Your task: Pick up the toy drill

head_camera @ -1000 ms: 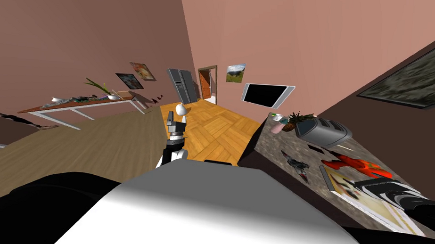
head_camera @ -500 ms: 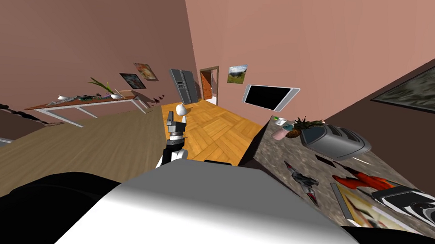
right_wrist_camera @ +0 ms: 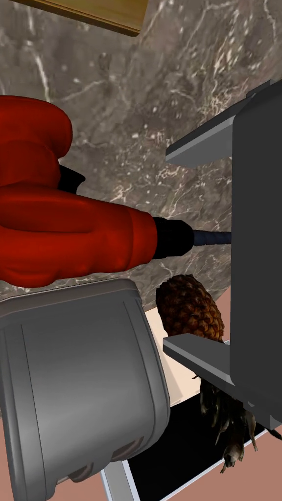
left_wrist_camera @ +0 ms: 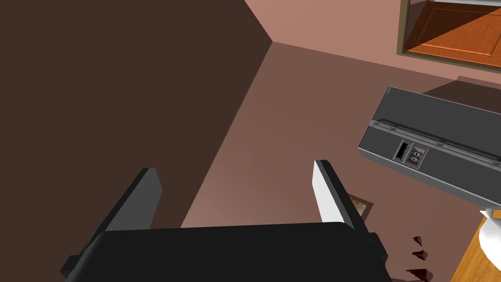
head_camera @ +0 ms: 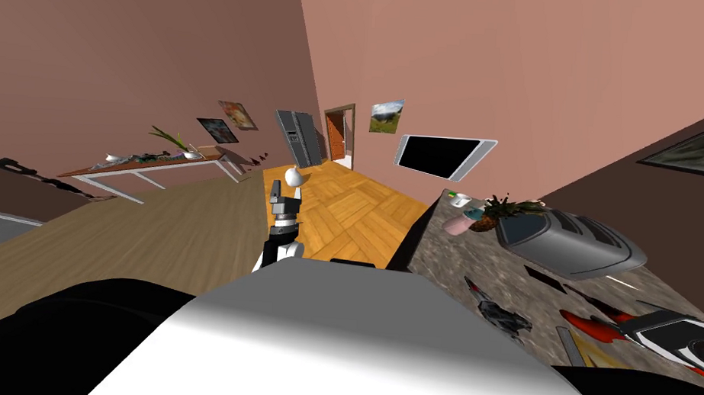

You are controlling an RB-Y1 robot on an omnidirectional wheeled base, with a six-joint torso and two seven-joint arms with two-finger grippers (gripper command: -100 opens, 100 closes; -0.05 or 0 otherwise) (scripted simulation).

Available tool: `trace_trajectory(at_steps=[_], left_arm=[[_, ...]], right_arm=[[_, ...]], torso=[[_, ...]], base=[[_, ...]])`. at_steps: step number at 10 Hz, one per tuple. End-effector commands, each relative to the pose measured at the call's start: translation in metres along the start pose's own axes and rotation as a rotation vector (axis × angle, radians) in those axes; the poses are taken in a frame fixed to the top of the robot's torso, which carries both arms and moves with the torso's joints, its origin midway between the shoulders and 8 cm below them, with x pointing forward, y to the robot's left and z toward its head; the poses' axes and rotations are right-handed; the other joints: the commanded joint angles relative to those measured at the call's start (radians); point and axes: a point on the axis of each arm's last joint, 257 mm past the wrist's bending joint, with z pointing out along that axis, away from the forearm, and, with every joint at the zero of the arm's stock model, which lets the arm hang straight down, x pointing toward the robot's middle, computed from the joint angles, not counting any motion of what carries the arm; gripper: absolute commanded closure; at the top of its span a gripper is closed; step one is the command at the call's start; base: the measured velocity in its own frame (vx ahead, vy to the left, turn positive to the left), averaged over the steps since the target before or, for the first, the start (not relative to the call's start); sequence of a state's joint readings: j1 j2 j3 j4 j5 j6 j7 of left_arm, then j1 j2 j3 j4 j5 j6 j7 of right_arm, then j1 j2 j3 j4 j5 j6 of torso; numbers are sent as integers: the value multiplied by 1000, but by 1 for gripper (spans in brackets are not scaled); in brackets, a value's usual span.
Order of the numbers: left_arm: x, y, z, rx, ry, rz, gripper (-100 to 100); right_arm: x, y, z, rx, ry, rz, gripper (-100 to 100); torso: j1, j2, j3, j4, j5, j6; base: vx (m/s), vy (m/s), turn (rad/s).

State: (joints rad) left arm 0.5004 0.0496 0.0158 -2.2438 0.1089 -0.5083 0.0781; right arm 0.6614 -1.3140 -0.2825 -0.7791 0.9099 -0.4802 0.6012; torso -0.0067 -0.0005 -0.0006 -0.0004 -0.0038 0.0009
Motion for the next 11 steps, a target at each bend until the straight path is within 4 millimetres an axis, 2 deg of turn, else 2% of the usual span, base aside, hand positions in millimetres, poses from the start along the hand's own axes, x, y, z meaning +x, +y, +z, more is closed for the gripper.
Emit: trace_trajectory(at_steps=[1,3,4,5,6,7,8,11], left_arm=[[0,0,0,0,0,0,0],[0,0,0,0,0,0,0],[0,0,0,0,0,0,0],[0,0,0,0,0,0,0],[0,0,0,0,0,0,0],[0,0,0,0,0,0,0],[0,0,0,0,0,0,0],[0,0,0,0,0,0,0]], right_arm=[[5,8,-3,7,9,25,-100],[12,17,-7,12,23,49,-100],[24,24,-12,-4,45,41,-100],[21,26,-13,15,40,74,-100],[35,34,-19,-2,66,64,-100],[34,37,-21,16,63,96,-100],[50,46,-29,-4,93,84,-100],[58,57,-41,22,111,143,-100]], torso=[[0,0,0,0,0,0],[0,4,3,1,0,0],[0,6,3,1,0,0],[0,6,3,1,0,0],[0,6,4,1,0,-1],[0,5,3,1,0,1],[0,6,3,1,0,0],[0,5,3,1,0,1]], base=[[-26,-27,223],[-44,-39,173],[-45,-35,120],[-53,-38,228],[-39,-32,144],[-47,-34,165],[-35,-30,120],[-42,-35,199]])
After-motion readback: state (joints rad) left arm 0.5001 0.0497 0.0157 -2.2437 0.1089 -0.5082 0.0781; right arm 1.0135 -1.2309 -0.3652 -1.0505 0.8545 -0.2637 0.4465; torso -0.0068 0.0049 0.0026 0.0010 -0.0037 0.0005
